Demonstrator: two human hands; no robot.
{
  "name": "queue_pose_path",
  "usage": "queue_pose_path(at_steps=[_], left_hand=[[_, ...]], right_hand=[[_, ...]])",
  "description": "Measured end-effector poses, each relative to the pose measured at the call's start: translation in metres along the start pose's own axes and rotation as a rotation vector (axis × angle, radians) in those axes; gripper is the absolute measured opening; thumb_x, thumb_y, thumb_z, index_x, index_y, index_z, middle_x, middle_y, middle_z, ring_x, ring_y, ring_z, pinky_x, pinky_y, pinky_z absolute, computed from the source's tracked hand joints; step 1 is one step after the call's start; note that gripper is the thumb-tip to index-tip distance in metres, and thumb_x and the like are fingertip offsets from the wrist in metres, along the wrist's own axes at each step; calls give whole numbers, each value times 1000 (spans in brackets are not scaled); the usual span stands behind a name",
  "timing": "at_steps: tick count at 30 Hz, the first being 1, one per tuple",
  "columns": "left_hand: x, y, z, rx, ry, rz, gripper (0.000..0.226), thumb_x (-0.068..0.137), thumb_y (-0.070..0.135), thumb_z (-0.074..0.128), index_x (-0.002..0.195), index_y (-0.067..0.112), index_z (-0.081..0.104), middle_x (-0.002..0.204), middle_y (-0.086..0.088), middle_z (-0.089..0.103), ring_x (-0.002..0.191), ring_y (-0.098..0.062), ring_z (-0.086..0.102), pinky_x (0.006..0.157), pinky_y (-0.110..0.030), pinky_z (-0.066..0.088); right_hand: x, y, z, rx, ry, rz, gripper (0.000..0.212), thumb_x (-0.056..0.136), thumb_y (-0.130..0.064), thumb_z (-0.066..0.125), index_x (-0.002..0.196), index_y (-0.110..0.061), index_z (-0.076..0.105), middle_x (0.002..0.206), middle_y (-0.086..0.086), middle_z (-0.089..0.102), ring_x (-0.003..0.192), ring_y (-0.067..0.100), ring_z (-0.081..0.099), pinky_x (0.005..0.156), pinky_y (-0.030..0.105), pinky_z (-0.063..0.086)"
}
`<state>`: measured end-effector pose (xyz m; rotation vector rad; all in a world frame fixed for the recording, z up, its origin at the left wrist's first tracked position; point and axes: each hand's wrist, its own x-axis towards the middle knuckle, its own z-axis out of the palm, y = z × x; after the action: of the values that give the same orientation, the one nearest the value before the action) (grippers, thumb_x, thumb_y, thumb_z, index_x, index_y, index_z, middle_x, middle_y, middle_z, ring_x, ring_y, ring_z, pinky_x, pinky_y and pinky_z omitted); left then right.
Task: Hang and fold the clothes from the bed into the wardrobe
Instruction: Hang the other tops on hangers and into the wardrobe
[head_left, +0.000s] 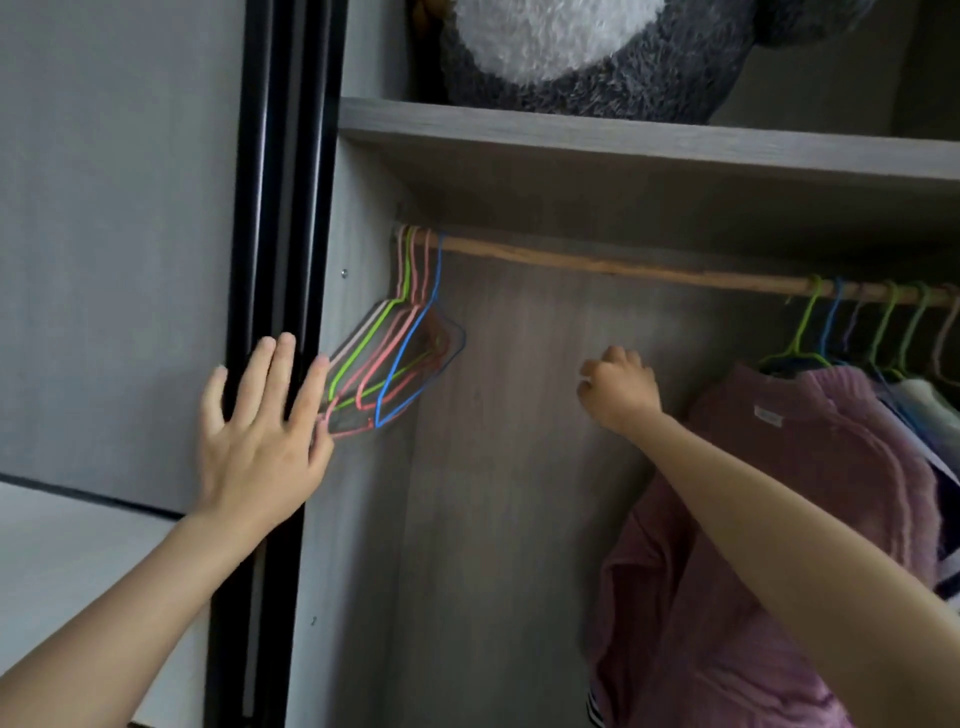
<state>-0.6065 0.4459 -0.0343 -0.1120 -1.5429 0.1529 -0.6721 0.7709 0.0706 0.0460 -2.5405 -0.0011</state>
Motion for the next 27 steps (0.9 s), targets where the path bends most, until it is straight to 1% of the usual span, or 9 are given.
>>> queue_pose_path(at_steps=[3,6,8,12,15,18,20,22,27], left_hand=[[-16,-13,5,75,-26,-1,54,89,28,39,142,14,35,149,-24,27,145,-34,8,113,-52,10],[-16,-11,7,51,-41,-38,55,87,30,40,140,17,37,148,-24,24,136,-47,17,105,-61,20],[-14,-11,7,27,-49,-35,54,86,29,41,139,19,38,148,-22,23,134,-48,20,101,-63,25],[-18,-13,6,4,-48,-26,52,86,27,43,137,19,40,148,-22,23,134,-48,22,98,-61,33],[-18,-14,5,-4,-41,-31,50,86,27,43,136,19,41,148,-22,24,134,-47,23,95,-58,38],[-18,-15,5,-5,-39,-17,49,87,26,44,136,19,42,147,-22,25,133,-47,24,95,-57,39],[-18,-16,6,2,-35,-10,49,87,27,44,136,19,42,147,-22,26,133,-48,25,95,-56,39],[-18,-16,6,3,-35,-12,49,87,26,44,136,19,42,147,-22,26,133,-48,26,96,-56,38],[-19,-17,6,-11,-44,-16,49,88,26,45,136,18,42,147,-22,26,133,-48,25,95,-56,39]], right_hand=[[7,-58,17,296,-84,-27,35,96,-28,41,116,-6,60,128,21,47,122,36,40,99,36,37],[6,-119,19,583,-172,-65,41,98,-33,42,67,-10,55,102,22,59,98,29,54,77,28,35],[5,-155,19,780,-221,-52,45,99,-33,42,57,-17,42,88,15,50,84,21,44,70,25,30],[7,-198,32,1067,-294,60,33,96,-27,47,70,-8,52,81,13,51,77,21,48,53,25,32],[7,-210,43,1027,-347,95,25,91,-18,52,69,-6,51,76,13,52,63,22,47,49,26,31],[7,-212,45,994,-310,103,22,93,-13,45,98,4,59,103,25,60,92,33,59,64,29,38],[6,-209,43,988,-217,127,25,97,-16,36,104,1,53,119,27,57,110,37,54,80,33,40],[0,-205,35,967,-108,131,27,101,-20,29,108,-1,47,124,26,53,115,39,50,90,36,39],[0,-189,19,929,54,201,36,102,-20,25,119,5,45,127,26,52,117,40,48,93,38,36]])
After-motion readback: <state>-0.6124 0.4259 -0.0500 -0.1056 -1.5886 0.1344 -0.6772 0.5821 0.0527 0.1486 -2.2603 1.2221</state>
